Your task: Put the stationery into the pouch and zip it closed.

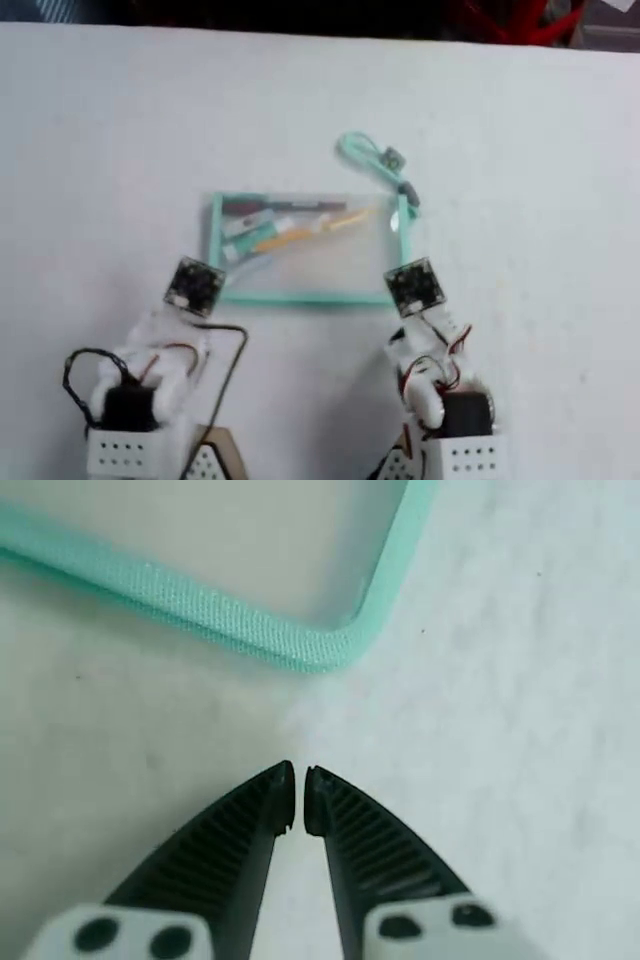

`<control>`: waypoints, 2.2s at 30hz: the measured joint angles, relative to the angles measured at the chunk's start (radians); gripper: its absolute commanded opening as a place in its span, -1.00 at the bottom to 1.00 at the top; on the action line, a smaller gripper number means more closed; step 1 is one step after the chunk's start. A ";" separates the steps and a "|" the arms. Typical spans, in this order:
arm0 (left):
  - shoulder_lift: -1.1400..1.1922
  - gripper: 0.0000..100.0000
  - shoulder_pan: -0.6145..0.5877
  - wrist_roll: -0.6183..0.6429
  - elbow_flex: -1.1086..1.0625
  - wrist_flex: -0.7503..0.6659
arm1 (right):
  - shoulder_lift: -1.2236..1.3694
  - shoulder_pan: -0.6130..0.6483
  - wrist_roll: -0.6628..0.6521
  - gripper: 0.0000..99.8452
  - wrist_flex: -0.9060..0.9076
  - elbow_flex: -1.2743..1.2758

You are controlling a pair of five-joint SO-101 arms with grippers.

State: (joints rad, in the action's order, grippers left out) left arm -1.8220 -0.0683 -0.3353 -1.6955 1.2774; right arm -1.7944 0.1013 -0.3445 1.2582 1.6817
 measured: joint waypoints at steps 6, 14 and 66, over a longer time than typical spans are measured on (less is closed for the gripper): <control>-0.003 -0.95 -0.272 0.009 0.000 0.009 | 0.000 -0.002 -0.002 -0.95 0.002 0.000; -0.003 -0.95 -0.445 0.009 -0.002 0.009 | 0.000 -0.002 -0.002 -0.95 0.002 0.000; -0.003 -0.95 -0.446 0.009 -0.002 0.009 | 0.000 -0.003 -0.002 -0.95 0.002 0.000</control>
State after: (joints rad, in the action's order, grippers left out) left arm -1.8251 -0.5148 -0.3261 -1.6970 1.2866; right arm -1.7944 0.0982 -0.3460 1.2597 1.6817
